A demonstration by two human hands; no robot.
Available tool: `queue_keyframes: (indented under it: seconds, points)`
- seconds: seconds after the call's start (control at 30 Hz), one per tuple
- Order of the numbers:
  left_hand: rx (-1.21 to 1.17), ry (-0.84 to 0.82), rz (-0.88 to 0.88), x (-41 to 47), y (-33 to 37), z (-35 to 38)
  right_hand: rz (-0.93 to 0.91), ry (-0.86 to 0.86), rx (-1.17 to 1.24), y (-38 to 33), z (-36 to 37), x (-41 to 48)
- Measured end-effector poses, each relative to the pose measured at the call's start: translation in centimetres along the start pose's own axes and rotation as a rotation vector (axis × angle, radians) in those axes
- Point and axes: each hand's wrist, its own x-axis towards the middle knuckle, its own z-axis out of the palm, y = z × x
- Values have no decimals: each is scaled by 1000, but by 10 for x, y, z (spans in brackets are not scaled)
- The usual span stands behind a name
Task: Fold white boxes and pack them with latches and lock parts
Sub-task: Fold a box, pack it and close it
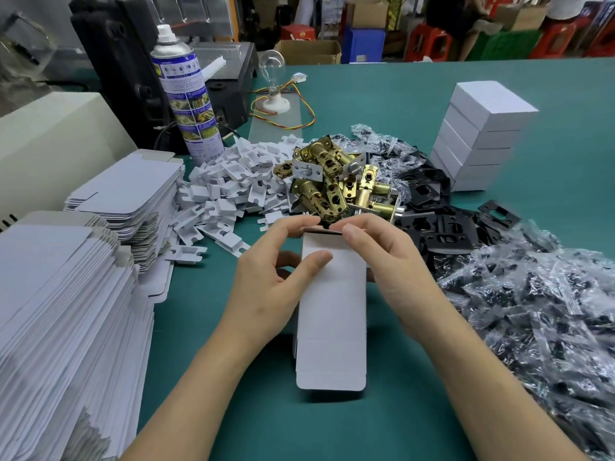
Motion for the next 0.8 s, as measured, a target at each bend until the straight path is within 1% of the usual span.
queue_keyframes:
  seconds: [0.1, 0.2, 0.33, 0.47, 0.63, 0.8]
  points:
    - [14, -14, 19, 0, 1, 0, 3, 7, -8, 0, 0, 1]
    - [-18, -38, -4, -1, 0, -2, 13, 1, -9, 2, -3, 0]
    - [-60, -91, -32, -2, 0, -4, 47, -32, -1, -1, -5, -1]
    - [-41, -110, -40, 0, -1, -4, 69, -65, -20, 0, -7, 0]
    - [-29, -79, -44, 0, -1, -3, 45, -27, -71, 4, -5, 0]
    - [-42, -124, -63, -1, -1, -3, 14, 28, -72, 4, -6, 1]
